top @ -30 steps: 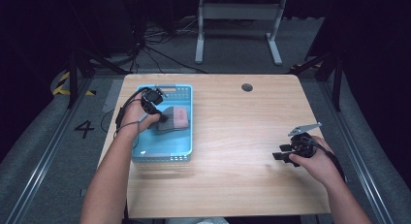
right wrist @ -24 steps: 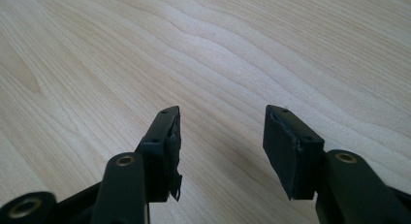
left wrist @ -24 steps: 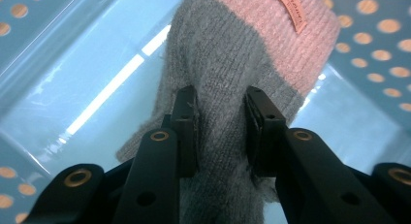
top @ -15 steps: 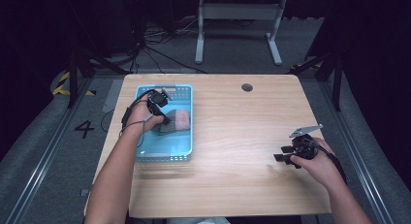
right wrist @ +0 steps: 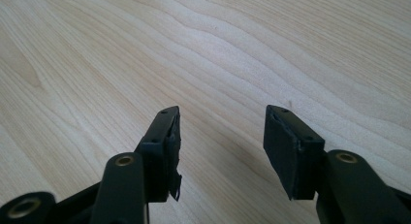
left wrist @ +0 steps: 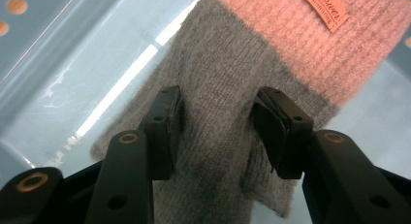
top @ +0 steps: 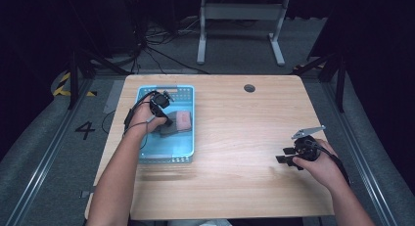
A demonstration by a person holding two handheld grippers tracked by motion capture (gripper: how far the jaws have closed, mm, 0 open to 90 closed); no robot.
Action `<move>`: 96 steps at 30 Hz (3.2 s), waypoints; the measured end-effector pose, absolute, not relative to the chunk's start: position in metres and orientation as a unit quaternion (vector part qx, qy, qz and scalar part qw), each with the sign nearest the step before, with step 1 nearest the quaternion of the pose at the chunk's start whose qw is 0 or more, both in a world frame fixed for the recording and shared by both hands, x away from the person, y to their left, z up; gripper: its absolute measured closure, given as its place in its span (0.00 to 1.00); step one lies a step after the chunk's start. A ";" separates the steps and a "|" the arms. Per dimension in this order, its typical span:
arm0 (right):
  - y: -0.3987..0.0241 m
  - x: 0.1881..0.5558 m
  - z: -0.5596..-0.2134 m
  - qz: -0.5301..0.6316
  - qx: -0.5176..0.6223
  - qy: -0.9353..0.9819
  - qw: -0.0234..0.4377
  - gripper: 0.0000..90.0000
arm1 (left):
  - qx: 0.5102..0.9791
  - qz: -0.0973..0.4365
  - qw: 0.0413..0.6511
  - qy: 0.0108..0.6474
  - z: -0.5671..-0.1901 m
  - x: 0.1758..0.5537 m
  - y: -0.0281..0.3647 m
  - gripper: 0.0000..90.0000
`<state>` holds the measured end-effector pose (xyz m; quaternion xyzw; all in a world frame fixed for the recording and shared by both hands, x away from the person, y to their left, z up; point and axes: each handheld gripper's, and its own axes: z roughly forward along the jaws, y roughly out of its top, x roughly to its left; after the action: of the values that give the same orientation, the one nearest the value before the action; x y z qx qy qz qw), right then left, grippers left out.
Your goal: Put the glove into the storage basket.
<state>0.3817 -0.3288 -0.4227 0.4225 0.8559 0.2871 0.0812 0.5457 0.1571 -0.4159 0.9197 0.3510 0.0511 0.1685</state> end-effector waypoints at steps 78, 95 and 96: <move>-0.317 0.400 -0.420 0.293 0.393 0.869 0.075 0.53 | 0.881 0.041 0.378 0.280 -0.411 0.313 0.131 0.63; -0.310 0.401 -0.430 0.290 0.378 0.877 0.058 0.52 | 0.905 0.022 0.332 0.266 -0.458 0.321 0.103 0.63; -0.308 0.401 -0.431 0.290 0.377 0.878 0.057 0.52 | 0.905 0.026 0.328 0.268 -0.459 0.321 0.103 0.63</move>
<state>0.4012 -0.3084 -0.4311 0.3767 0.8780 0.2899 0.0567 0.3215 0.1032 -0.4586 0.9055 0.2678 0.0256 0.3283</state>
